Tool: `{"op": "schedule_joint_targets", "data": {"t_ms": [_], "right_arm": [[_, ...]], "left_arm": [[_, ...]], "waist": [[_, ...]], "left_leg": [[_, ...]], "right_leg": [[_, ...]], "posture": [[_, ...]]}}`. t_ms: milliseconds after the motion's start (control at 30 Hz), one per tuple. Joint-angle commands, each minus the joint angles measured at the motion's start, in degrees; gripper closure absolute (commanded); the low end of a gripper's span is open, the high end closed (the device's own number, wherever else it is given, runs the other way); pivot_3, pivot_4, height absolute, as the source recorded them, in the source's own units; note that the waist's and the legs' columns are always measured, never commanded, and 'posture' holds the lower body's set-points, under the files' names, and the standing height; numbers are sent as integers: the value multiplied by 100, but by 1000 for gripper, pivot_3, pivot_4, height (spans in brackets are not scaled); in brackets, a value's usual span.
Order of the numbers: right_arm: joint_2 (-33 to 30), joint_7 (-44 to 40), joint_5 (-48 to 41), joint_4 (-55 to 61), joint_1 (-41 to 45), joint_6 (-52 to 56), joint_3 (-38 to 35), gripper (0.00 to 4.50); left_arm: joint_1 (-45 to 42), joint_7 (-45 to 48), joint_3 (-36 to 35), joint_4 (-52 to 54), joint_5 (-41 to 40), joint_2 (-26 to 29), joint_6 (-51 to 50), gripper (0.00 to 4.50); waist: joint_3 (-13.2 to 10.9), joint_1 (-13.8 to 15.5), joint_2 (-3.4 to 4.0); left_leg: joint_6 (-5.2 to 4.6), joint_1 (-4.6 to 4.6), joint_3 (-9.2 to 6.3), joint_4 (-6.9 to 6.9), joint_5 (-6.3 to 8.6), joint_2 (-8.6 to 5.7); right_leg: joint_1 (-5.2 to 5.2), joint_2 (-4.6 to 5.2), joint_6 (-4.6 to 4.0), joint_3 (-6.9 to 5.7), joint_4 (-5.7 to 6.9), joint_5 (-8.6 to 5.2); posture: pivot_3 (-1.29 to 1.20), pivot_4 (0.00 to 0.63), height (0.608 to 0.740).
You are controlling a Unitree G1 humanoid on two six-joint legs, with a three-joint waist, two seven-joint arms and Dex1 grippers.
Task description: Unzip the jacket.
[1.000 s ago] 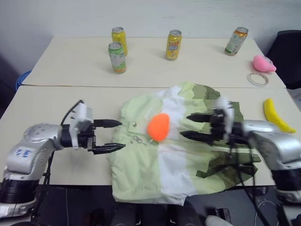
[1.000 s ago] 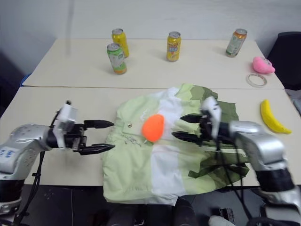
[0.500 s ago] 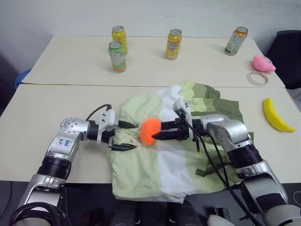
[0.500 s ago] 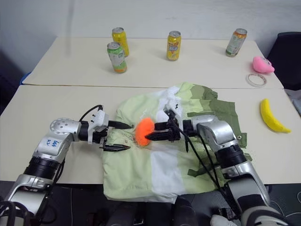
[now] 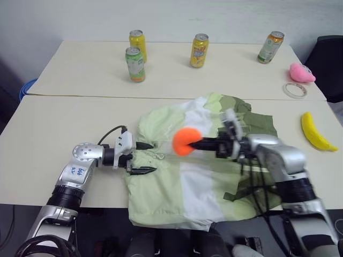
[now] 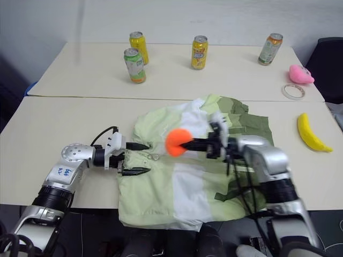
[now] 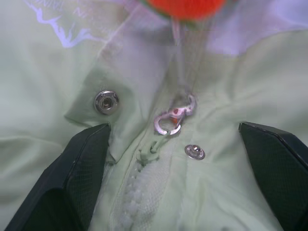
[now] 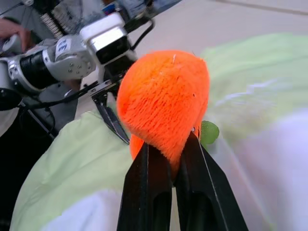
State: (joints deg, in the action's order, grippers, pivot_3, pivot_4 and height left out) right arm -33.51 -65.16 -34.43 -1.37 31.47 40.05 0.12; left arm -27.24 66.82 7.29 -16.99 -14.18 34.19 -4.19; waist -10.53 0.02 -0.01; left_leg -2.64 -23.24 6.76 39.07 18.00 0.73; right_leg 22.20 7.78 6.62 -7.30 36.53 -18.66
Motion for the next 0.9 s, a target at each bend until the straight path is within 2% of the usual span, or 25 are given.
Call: {"op": "schedule_joint_targets", "data": {"t_ms": [33,167,267,367,467,533,700,900], "right_arm": [[-848,136,-135,71,-704,-53,-1275,4442],[-1422,217,42,-368,-1390,-530,-2094,4442],[-1766,397,328,-1397,-1780,-1483,-2996,4442],[-1994,689,662,-2273,-1871,-2423,-3398,4442],[-2315,768,1124,-3141,-1948,-3544,-3483,4442],[-2426,1007,1267,-3548,-1813,-3997,-3517,4442],[-2729,1248,1581,-4414,-1319,-4616,-3268,4442],[-2912,1525,1937,-4839,-1052,-5086,-3032,4442]], "left_arm": [[272,-373,71,-325,455,12,230,0],[371,-715,37,-401,591,-36,510,0],[541,-840,76,-382,656,-20,585,0],[654,-894,83,-477,684,55,603,0],[691,-904,31,-545,638,112,554,0],[700,-949,-46,-538,574,124,491,0],[723,-1008,-220,-466,529,155,404,0],[785,-969,-273,-505,603,337,529,0]], "waist": [[1,18,0],[2,13,2],[9,-2,14],[22,-12,35],[32,-24,51],[34,-48,56],[43,-158,74],[43,-156,75]], "left_leg": [[0,5,-5,0,0,0],[-4,39,-6,-4,3,1],[-4,103,4,-32,5,4],[-5,121,7,-44,8,2],[-4,140,20,-62,7,-1],[-1,197,33,-101,5,-4],[7,210,33,-110,4,0],[10,207,27,-110,4,0]], "right_leg": [[-7,0,0,-4,-3,0],[-52,3,0,-10,-26,0],[-106,14,1,-8,-64,0],[-118,54,1,0,-69,0],[-125,55,1,1,-71,0],[-165,56,1,7,-94,0],[-174,58,2,54,-97,-1],[-173,60,2,58,-98,-1]], "posture": [[0,150,740],[0,150,740],[0,150,740],[0,150,740],[0,150,740],[0,150,740],[0,150,740],[0,150,740]]}}
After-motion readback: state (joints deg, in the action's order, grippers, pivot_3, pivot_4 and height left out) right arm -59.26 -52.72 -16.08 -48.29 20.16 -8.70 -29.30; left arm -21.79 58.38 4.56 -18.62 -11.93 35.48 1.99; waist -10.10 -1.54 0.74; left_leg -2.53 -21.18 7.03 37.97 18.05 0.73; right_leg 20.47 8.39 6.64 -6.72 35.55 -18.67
